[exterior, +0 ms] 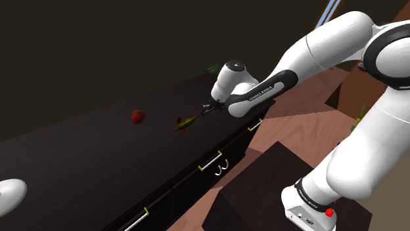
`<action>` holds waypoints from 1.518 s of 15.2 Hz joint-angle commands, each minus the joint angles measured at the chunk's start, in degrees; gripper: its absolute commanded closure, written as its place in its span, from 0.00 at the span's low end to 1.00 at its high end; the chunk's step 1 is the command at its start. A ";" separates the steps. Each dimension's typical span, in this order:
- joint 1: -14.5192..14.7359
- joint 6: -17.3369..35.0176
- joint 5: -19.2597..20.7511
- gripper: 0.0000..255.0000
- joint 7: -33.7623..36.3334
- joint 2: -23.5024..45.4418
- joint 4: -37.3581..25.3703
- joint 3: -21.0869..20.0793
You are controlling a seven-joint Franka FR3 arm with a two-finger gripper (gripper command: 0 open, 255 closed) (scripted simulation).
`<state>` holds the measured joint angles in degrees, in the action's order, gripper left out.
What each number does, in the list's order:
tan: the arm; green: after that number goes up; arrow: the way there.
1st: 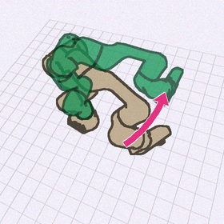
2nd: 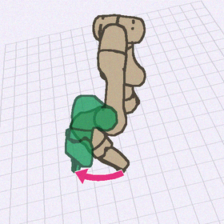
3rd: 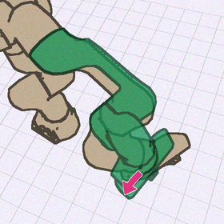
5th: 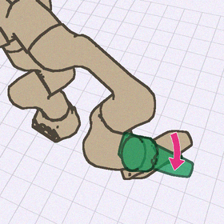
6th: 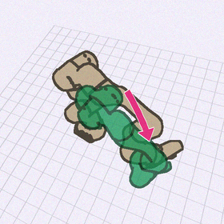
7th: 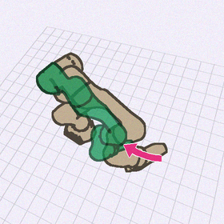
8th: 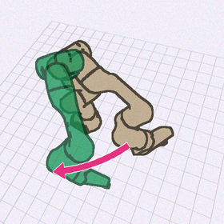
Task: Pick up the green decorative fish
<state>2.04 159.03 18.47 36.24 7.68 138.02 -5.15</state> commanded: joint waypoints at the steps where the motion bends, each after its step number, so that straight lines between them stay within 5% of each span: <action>1: 0.87 2.18 3.26 0.00 3.28 4.87 -3.62 0.93; 8: 6.34 7.38 9.64 0.00 11.39 20.51 -17.54 6.01; 18: 10.14 8.26 9.38 0.00 14.71 42.48 -43.75 8.91; 23: 10.77 9.93 9.59 0.00 15.65 45.99 -45.65 9.87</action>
<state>12.65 168.59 28.01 51.67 52.97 92.76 4.49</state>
